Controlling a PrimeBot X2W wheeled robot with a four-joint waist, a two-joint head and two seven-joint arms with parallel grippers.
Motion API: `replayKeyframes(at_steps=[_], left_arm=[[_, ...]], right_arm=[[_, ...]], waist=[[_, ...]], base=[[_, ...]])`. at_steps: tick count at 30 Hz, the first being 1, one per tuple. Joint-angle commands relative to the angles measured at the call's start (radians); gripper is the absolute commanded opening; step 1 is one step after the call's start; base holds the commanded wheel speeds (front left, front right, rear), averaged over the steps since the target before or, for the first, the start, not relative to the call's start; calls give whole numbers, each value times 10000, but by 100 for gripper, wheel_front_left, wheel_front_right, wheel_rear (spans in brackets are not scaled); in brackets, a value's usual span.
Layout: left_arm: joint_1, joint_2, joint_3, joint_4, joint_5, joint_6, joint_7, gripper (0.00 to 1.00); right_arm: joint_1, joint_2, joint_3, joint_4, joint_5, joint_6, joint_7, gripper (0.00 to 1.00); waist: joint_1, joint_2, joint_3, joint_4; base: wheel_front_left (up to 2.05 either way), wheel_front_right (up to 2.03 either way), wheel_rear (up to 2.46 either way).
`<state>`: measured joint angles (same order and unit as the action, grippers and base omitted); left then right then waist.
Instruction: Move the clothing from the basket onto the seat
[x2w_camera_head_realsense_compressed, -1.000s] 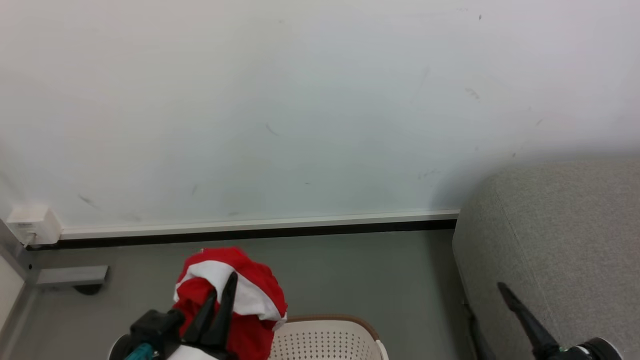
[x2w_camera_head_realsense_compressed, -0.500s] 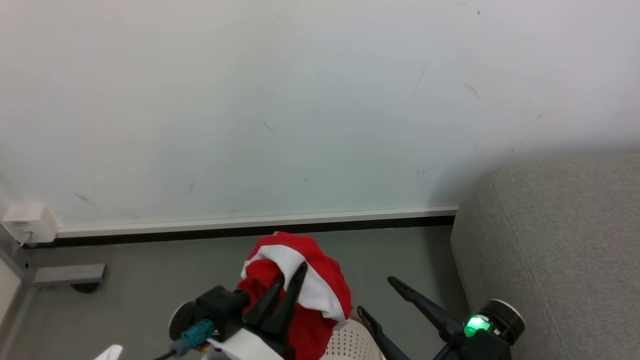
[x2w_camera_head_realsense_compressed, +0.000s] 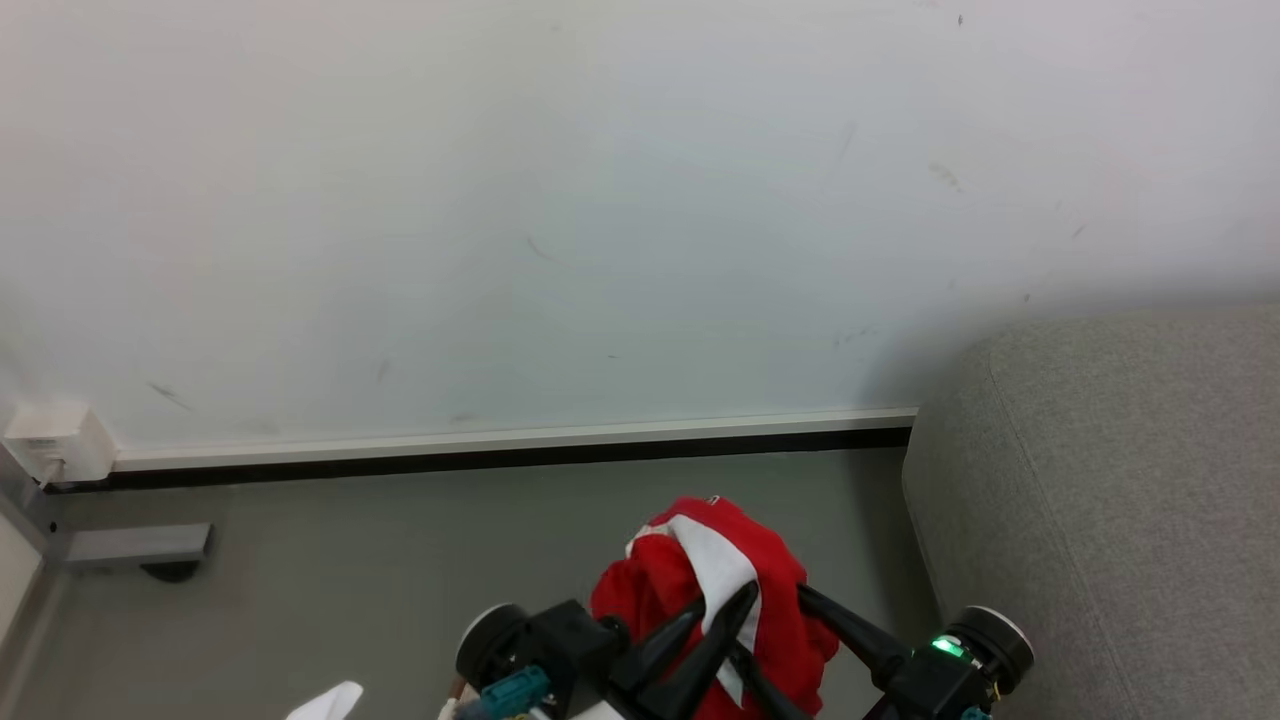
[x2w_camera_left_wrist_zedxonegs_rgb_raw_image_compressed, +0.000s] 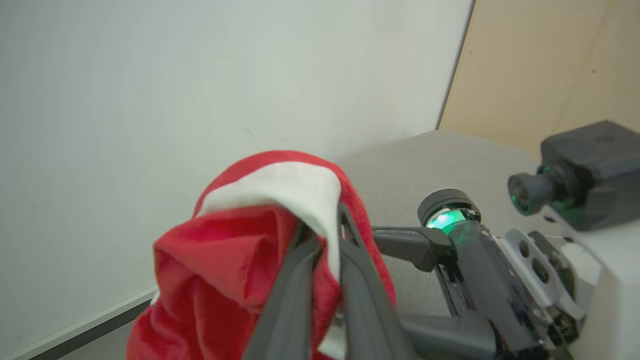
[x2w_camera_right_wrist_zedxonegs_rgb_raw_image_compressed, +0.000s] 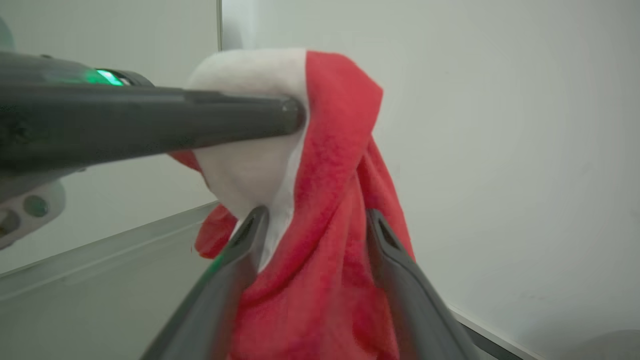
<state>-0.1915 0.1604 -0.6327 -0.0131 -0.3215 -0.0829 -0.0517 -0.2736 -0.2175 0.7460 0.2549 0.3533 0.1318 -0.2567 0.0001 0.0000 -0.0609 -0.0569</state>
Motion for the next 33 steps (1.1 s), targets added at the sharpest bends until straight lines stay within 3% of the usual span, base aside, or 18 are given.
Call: replayKeyframes(at_steps=[1,8,9,10,15,17,18,19,26,33], left_arm=[[-57,46,-113,-182,-251,-113,95,0],[45,275,-640,-306,-1228,-405,436,0],[23,311,-677,-301,-1327,-408,444,0],[3,334,-706,-299,-1383,-415,441,0],[-90,430,-778,-211,-1490,-425,318,0],[-102,505,-745,-104,-1325,-340,212,45],[-78,527,-732,-64,-1273,-315,133,78],[-38,546,-723,-25,-1241,-259,96,100],[-8,628,-669,456,-872,8,-386,100],[-89,531,-650,991,-752,144,-1033,100]], right_arm=[[-229,-77,125,111,127,-21,-24,100],[-642,-305,944,295,733,-21,-37,97],[-699,-320,971,299,873,-21,-44,32],[-738,-333,1008,321,1040,-21,-50,0],[-807,-487,882,345,1350,-21,-81,0],[-758,-560,747,306,1420,-23,-82,0],[-712,-597,644,286,1437,-23,-80,0],[-666,-629,537,267,1425,-26,-84,0],[-263,-878,-560,-192,1223,-24,-90,0],[130,-1116,-1428,-653,947,-24,-91,0]], waist=[[-1,0,10,-17],[-1,0,10,-103],[-1,0,10,-110],[-1,0,12,-117],[-1,0,36,-188],[-1,0,43,-264],[-1,0,58,-329],[-1,0,78,-405],[-1,0,301,-1363],[-1,0,675,-2760]], base=[[0,0,0],[0,0,0],[0,0,0],[0,0,0],[0,0,0],[0,0,0],[0,0,0],[0,0,0],[0,0,0],[0,0,0]])
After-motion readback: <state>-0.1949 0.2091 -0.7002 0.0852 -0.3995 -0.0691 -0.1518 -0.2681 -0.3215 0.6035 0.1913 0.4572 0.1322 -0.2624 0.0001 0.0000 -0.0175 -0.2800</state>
